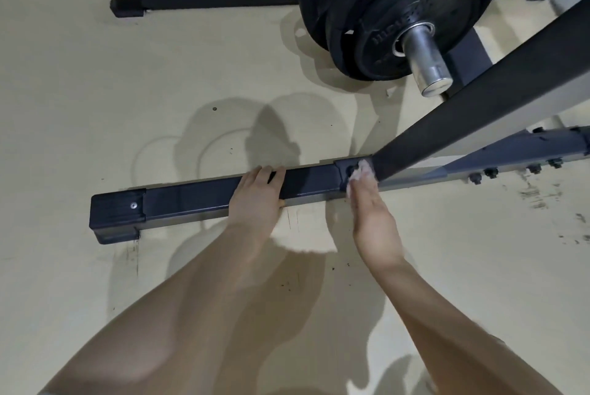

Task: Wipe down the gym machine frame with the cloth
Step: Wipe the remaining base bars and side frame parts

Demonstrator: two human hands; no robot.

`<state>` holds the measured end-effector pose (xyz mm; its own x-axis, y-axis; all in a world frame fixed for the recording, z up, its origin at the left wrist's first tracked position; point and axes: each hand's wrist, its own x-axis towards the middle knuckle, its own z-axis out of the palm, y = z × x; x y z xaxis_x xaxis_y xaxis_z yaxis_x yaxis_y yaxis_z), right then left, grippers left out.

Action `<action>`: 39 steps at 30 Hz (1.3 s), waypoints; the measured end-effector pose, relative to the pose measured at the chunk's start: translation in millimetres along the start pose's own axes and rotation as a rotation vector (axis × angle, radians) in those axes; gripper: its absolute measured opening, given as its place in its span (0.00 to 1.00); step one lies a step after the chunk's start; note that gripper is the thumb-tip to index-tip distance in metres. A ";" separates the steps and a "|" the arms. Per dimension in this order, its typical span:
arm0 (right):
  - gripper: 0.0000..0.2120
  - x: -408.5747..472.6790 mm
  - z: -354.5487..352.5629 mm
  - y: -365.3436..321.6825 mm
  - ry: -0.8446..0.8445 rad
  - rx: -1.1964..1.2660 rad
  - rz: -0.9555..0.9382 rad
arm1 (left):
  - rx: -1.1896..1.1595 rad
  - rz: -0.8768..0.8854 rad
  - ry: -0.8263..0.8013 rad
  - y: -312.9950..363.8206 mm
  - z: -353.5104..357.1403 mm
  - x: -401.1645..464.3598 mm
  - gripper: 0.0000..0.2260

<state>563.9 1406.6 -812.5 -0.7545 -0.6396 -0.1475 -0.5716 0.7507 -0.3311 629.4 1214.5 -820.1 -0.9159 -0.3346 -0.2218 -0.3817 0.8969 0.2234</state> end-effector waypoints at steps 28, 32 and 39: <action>0.13 15.1 -258.7 71.0 0.571 -0.474 -0.891 | -0.716 0.349 0.082 157.8 -140.5 19.7 0.36; 0.22 16.5 -236.9 78.3 0.479 -0.632 -0.949 | -0.794 0.390 0.035 174.9 -154.1 17.1 0.37; 0.14 4.6 -179.3 128.3 0.066 -0.341 -0.839 | -0.880 0.155 -0.028 191.7 -125.2 5.5 0.28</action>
<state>429.3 1529.6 -688.5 -0.0582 -0.9955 0.0750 -0.9983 0.0576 -0.0101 535.6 1348.3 -659.7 -0.9663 -0.2100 -0.1491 -0.2213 0.3810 0.8977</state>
